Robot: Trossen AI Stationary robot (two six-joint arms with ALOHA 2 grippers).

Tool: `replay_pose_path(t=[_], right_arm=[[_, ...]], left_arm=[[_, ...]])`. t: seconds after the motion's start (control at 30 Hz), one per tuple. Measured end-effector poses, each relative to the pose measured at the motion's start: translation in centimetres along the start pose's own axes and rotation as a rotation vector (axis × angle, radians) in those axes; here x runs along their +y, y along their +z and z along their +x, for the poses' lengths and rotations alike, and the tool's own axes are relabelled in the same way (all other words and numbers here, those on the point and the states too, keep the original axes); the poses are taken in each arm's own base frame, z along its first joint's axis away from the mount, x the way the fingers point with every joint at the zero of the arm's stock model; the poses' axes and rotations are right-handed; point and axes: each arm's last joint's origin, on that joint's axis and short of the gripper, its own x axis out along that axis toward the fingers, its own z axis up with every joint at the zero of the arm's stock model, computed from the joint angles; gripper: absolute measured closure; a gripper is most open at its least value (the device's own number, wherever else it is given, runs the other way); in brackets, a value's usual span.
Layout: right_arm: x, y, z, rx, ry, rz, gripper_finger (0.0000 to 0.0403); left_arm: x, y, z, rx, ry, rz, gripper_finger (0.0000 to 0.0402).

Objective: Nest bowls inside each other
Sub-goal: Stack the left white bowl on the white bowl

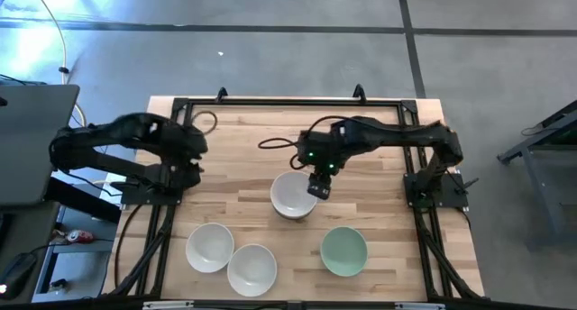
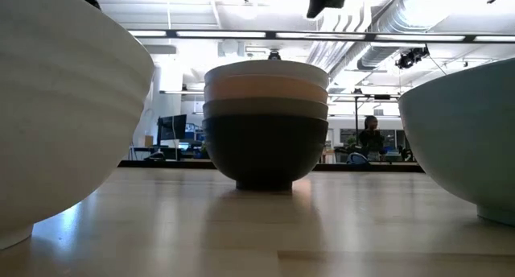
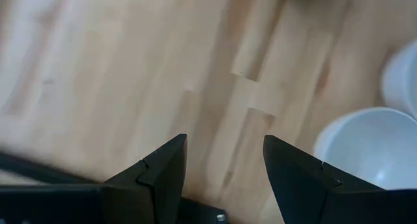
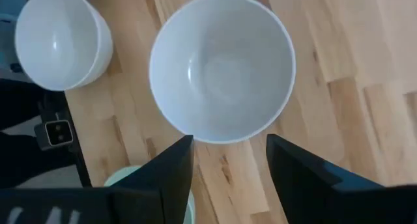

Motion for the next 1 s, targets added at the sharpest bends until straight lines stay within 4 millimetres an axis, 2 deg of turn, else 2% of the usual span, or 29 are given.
replay_pose_path(t=[0.27,0.5,0.7,0.83,1.0], right_arm=[[0.1,-1.2,-3.4,-0.098,-0.011,-0.08,0.0217],[-0.1,-2.3,-6.0,-0.183,-0.023,-0.122,0.0217],[-0.4,-3.2,-8.3,-0.274,-0.044,-0.141,0.0217],[-0.5,-4.0,-10.3,-0.367,-0.044,-0.154,0.0217],[-0.8,-5.3,-12.9,-0.477,-0.049,-0.148,0.0217]], left_arm=[[-1.9,-0.3,2.2,0.03,-0.162,0.095,0.021],[-3.5,-0.6,2.6,0.052,-0.185,0.201,0.021],[-4.9,0.0,3.4,0.044,-0.183,0.251,0.021],[-6.0,0.3,4.8,0.096,-0.165,0.298,0.021],[-7.1,-0.3,7.6,0.206,-0.163,0.345,0.021]])
